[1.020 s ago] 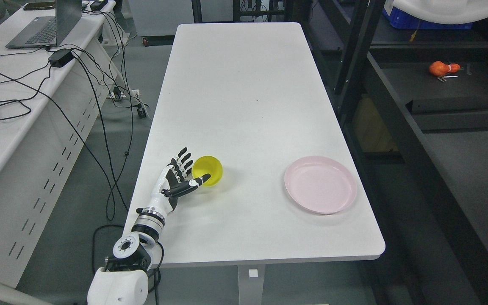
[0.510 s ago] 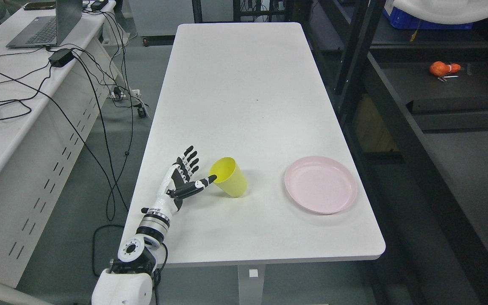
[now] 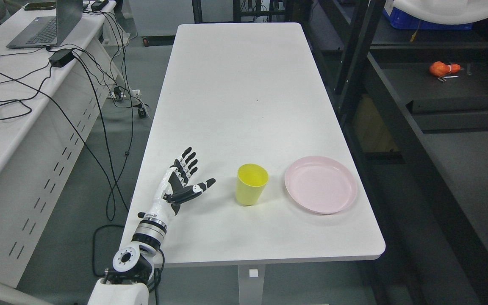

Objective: Place yellow IKEA cup on middle right shelf
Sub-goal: 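Reach the left hand around the yellow cup and grasp it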

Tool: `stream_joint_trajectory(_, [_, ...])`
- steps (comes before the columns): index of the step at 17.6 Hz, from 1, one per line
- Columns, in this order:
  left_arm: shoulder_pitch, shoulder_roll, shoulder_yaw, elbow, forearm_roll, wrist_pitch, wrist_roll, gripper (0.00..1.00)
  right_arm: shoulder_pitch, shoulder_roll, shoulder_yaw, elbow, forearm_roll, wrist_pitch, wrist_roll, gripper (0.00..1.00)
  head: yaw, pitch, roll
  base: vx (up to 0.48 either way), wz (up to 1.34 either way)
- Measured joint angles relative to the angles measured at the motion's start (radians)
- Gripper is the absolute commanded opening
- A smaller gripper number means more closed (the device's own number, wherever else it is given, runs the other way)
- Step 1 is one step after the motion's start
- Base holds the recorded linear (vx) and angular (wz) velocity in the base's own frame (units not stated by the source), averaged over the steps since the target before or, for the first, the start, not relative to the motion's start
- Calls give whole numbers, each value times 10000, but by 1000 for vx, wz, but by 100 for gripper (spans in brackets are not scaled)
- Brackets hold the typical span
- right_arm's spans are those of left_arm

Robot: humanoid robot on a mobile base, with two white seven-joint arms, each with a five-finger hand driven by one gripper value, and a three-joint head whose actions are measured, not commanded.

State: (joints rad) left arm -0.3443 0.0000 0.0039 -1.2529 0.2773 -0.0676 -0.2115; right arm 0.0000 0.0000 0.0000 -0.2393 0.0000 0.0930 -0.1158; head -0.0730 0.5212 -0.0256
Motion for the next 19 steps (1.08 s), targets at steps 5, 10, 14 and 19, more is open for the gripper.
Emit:
stream_joint_trajectory(5, [7, 0, 205, -396, -26, 10, -176, 99, 0, 0, 0, 0, 0, 0, 0, 99, 0, 0, 0, -6, 0])
stream_joint_trajectory(10, [-500, 0, 188, -220, -272, 66, -200, 99, 0, 0, 0, -1, 0, 0, 0, 99, 0, 0, 0, -23, 0])
stream_joint_trajectory(14, [-1300, 0, 113, 401, -486, 95, -201, 99, 0, 0, 0, 0, 0, 0, 0, 99, 0, 0, 0, -44, -32])
stream_joint_trajectory(19, [-2231, 0, -162, 1509, -757, 22, -195, 99, 1, 0, 0, 0, 0, 0, 0, 99, 0, 0, 0, -41, -47])
